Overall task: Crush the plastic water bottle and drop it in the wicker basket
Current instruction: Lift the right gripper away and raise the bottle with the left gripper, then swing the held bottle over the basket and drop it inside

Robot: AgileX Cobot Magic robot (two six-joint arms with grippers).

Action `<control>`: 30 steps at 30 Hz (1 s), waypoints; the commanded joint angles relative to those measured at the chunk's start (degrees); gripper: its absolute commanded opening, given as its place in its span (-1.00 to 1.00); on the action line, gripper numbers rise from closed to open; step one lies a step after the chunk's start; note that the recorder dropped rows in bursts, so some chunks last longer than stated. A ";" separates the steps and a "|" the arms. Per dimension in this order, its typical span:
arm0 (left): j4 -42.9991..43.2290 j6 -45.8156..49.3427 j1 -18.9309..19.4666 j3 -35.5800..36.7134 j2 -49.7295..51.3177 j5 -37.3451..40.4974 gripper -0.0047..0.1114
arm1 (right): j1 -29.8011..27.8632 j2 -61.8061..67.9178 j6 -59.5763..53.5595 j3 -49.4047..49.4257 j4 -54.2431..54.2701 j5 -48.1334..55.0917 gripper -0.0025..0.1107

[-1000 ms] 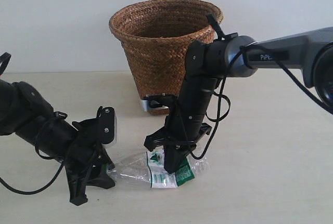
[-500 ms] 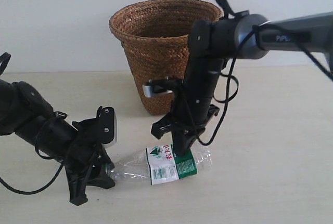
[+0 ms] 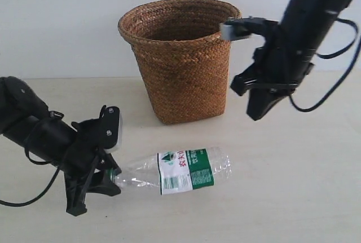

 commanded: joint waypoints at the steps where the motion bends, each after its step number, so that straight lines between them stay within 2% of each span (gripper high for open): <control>1: -0.01 -0.01 -0.12 -0.25 -6.92 3.75 -0.84 | -6.73 -2.76 -0.53 4.80 -0.70 -1.36 -0.96; 7: -0.01 -2.99 -0.12 -4.11 -13.68 9.55 -0.84 | -13.61 -2.76 -1.99 11.10 -0.81 -6.66 -0.96; 13: -0.01 -8.91 -0.12 -11.39 -16.75 10.56 -0.84 | -15.93 -2.76 -1.89 14.78 -0.13 -11.78 -0.96; 16: -0.01 -14.70 -0.12 -16.67 -16.31 6.04 -0.84 | -15.93 -2.76 -2.00 14.87 2.00 -13.22 -0.96; 19: -2.39 -22.54 -0.12 -22.62 -14.02 -4.40 -0.83 | -15.93 -2.76 -3.85 14.87 3.85 -15.00 -0.96; 20: -5.09 -23.47 -0.12 -24.93 -12.30 -8.07 -0.77 | -15.93 -2.76 -4.10 14.87 4.15 -15.56 -0.96; 22: -8.14 -23.25 -0.12 -30.59 -7.98 -10.37 -0.47 | -15.93 -2.76 -4.10 14.87 4.85 -15.74 -0.96; 24: -9.49 -24.54 -0.12 -37.12 -2.79 -9.29 0.16 | -15.93 -2.76 -4.10 14.87 5.53 -15.48 -0.96; 26: -9.73 -28.46 -0.12 -42.38 1.15 -7.07 0.67 | -15.93 -2.76 -4.10 14.87 5.95 -14.91 -0.96; 27: -9.26 -30.09 -0.12 -44.15 2.67 -5.65 0.81 | -15.93 -2.76 -4.10 14.87 5.95 -14.58 -0.96; 28: -8.87 -31.46 -0.12 -45.74 3.75 -3.98 0.84 | -15.93 -2.76 -4.10 14.87 5.95 -13.98 -0.96; 30: -8.75 -31.73 -0.12 -47.12 4.75 -2.04 0.76 | -15.93 -2.76 -4.23 14.87 5.95 -13.44 -0.96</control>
